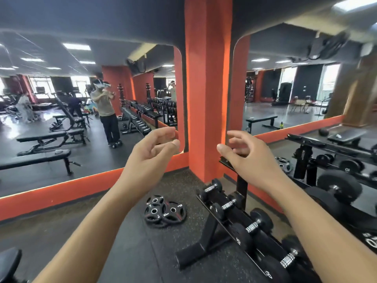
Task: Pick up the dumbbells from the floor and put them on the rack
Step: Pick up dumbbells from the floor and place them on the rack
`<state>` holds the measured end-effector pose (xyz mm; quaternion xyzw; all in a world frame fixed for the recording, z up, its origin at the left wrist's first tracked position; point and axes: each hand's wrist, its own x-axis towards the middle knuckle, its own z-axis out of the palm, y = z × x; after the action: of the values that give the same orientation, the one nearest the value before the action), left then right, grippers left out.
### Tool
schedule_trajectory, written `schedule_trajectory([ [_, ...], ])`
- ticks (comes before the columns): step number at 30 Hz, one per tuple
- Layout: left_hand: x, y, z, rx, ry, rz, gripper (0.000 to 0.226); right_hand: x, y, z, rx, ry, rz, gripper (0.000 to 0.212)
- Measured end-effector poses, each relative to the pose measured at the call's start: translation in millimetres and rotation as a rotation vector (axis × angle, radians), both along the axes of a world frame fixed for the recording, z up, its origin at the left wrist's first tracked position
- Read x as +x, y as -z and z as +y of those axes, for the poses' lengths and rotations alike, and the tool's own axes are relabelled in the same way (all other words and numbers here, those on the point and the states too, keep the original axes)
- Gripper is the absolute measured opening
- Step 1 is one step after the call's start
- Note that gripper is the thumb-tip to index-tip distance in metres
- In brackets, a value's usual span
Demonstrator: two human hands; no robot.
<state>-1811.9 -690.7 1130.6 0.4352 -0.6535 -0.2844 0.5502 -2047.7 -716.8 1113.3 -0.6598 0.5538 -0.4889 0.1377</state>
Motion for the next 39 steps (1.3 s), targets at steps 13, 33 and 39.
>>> schedule_trajectory([
  [13,79,22,-39,0.052,0.114,0.018,0.018,99,34,-18,-0.005,0.081,-0.057,0.047],
  [33,90,260,-67,0.619,0.836,-0.220,0.022,204,245,81,0.571,0.850,-0.180,0.046],
  [39,83,395,-41,0.885,0.784,-0.325,0.019,201,371,118,0.849,0.906,-0.242,0.050],
])
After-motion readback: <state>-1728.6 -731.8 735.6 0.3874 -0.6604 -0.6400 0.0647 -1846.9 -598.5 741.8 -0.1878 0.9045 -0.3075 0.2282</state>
